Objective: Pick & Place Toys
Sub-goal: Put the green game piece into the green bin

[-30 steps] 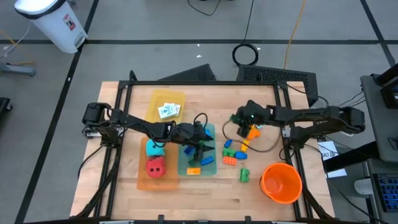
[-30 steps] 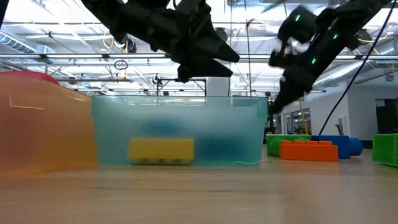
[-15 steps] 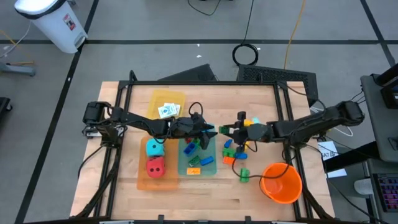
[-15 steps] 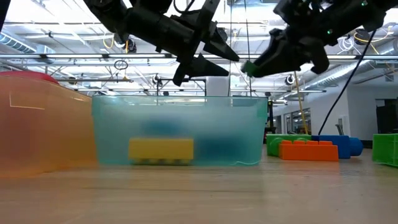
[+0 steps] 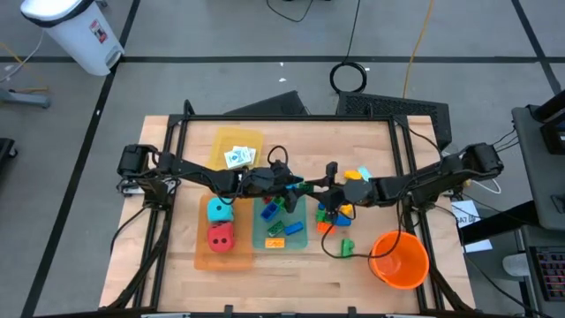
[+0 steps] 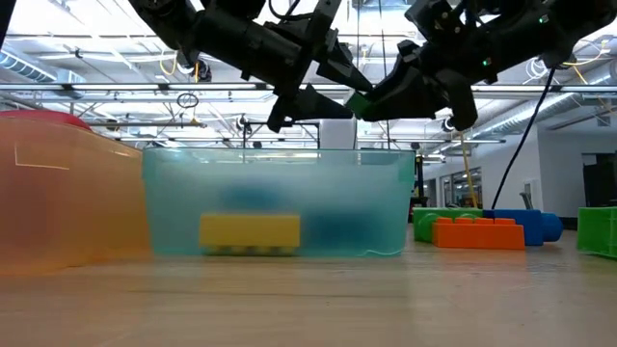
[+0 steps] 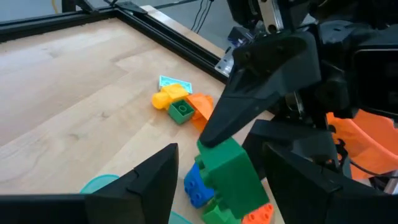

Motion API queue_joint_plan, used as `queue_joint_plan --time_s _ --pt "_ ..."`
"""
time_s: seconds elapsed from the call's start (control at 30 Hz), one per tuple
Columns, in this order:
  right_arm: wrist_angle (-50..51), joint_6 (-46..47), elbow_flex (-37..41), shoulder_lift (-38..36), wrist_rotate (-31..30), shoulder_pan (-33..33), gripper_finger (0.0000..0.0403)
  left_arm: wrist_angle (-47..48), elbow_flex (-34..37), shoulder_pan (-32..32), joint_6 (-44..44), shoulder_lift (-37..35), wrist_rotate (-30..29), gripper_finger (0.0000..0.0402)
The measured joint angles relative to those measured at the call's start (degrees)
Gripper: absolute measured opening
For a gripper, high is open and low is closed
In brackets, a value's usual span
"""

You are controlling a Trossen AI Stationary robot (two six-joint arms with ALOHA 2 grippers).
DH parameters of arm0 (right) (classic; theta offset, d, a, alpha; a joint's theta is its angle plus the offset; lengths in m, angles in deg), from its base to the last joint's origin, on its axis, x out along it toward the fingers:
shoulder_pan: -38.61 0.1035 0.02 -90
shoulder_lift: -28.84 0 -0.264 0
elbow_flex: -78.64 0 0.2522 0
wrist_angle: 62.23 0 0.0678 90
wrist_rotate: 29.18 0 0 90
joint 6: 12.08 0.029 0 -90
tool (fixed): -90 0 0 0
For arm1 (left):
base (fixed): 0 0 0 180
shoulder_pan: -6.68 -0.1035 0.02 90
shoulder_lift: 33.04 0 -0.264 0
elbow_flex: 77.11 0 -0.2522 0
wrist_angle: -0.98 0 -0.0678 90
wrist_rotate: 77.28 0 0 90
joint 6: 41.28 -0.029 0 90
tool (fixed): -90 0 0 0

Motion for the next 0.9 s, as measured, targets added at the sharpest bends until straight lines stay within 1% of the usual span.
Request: queue_joint_plan --time_s 0.17,0.3,0.4,0.6,0.63,0.77,0.9 --pt "-2.79 -1.12 0.0 1.54 0.07 0.0 0.0099 0.44 0.0 -0.04 -0.98 0.0 -0.15 0.0237" --pt "-3.73 -1.46 0.0 1.57 0.0 0.0 0.0099 0.46 0.0 -0.04 -0.66 0.0 -0.11 0.0222" --pt "-3.77 -1.49 0.0 1.59 -0.03 0.0 0.0099 0.52 0.0 -0.04 -0.62 0.0 0.37 0.0194" --pt "-3.78 -1.98 0.0 1.59 -0.04 0.0 0.01 1.67 -0.02 -0.14 -0.11 0.0 0.37 0.0108" --pt "-3.78 -2.08 0.0 1.59 -0.04 0.0 0.01 1.67 -0.02 -0.15 -0.22 0.0 0.35 0.01" --pt "-3.34 -0.55 0.0 1.59 -0.03 0.25 0.0107 2.26 -0.02 -0.09 -3.2 -0.01 0.42 0.0099" --pt "-2.8 4.52 -0.11 0.86 -1.29 0.78 0.0133 5.22 -0.02 -0.02 -5.78 -1.69 0.49 0.0099"
